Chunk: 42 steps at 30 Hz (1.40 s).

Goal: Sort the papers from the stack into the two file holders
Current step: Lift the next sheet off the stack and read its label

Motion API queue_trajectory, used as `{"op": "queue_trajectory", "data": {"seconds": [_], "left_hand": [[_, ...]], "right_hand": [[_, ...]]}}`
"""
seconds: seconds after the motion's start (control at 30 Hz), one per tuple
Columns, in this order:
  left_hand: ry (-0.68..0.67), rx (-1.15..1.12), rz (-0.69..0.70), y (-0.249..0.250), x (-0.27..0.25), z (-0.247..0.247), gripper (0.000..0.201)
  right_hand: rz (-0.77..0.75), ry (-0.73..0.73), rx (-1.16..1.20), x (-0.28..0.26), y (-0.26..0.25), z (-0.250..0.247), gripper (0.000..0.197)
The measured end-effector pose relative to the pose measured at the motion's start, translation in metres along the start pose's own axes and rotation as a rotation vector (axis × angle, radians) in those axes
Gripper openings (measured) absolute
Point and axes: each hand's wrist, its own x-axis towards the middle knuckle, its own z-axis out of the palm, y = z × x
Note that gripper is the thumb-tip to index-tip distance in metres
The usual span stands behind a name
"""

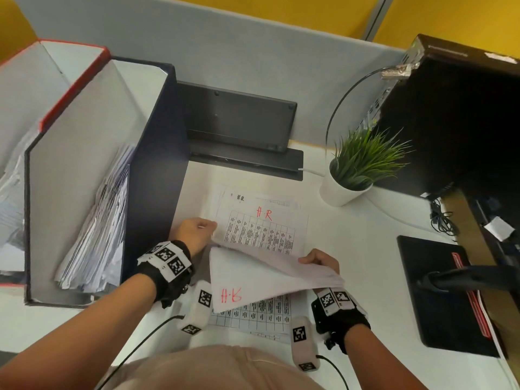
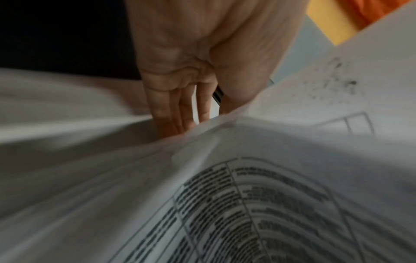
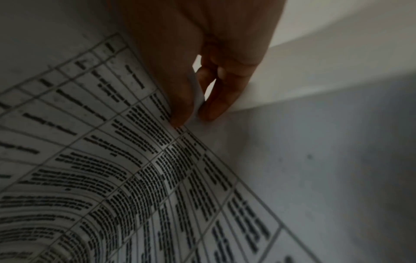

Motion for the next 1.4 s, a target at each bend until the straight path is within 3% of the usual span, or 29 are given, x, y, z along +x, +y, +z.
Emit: {"op": "queue_trajectory", "data": {"seconds": [0.07, 0.17, 0.3, 0.47, 0.57, 0.63, 0.73, 0.83, 1.0, 1.1, 1.17, 1.3, 1.4], "left_hand": [[-0.053, 0.002, -0.088, 0.001, 0.003, -0.002, 0.023], [-0.040, 0.078, -0.107, 0.007, 0.001, -0.002, 0.023], [-0.010, 0.146, -0.058, 0.018, -0.005, 0.010, 0.035], [-0.056, 0.209, 0.130, 0.021, -0.014, 0.015, 0.015], [-0.014, 0.156, 0.149, 0.017, -0.015, 0.012, 0.040], [-0.019, 0.122, 0.161, 0.013, -0.015, 0.007, 0.043], [-0.057, 0.023, 0.207, 0.008, -0.022, 0.001, 0.015], [-0.113, -0.077, 0.222, 0.005, -0.027, -0.001, 0.028], [-0.183, -0.189, 0.212, 0.010, -0.028, 0.003, 0.028], [-0.196, -0.219, 0.195, 0.016, -0.027, 0.008, 0.023], [-0.195, -0.266, 0.177, 0.023, -0.029, 0.012, 0.017], [-0.346, -0.401, 0.011, 0.037, -0.034, 0.012, 0.046], [-0.390, -0.190, 0.108, 0.042, -0.046, 0.015, 0.059]], "right_hand": [[0.029, 0.016, 0.137, -0.001, 0.000, 0.000, 0.032], [0.043, 0.026, 0.178, 0.000, 0.000, -0.001, 0.035], [0.010, 0.044, 0.096, 0.000, -0.001, 0.000, 0.033], [0.064, 0.091, 0.043, 0.001, -0.003, 0.002, 0.045], [0.061, 0.100, -0.012, 0.002, -0.008, -0.001, 0.035], [0.114, 0.074, 0.034, 0.001, -0.009, -0.002, 0.026], [0.019, 0.130, -0.070, 0.004, -0.006, -0.004, 0.023], [0.059, 0.062, -0.227, 0.000, -0.002, -0.006, 0.027], [-0.180, 0.114, -0.429, 0.001, -0.007, -0.001, 0.017], [-0.179, 0.074, -0.340, -0.002, -0.008, 0.004, 0.039], [-0.200, 0.070, -0.381, -0.003, -0.009, 0.006, 0.028], [-0.213, 0.175, -0.290, -0.003, -0.020, 0.012, 0.032], [-0.235, 0.206, -0.228, -0.004, -0.031, 0.016, 0.033]]}}
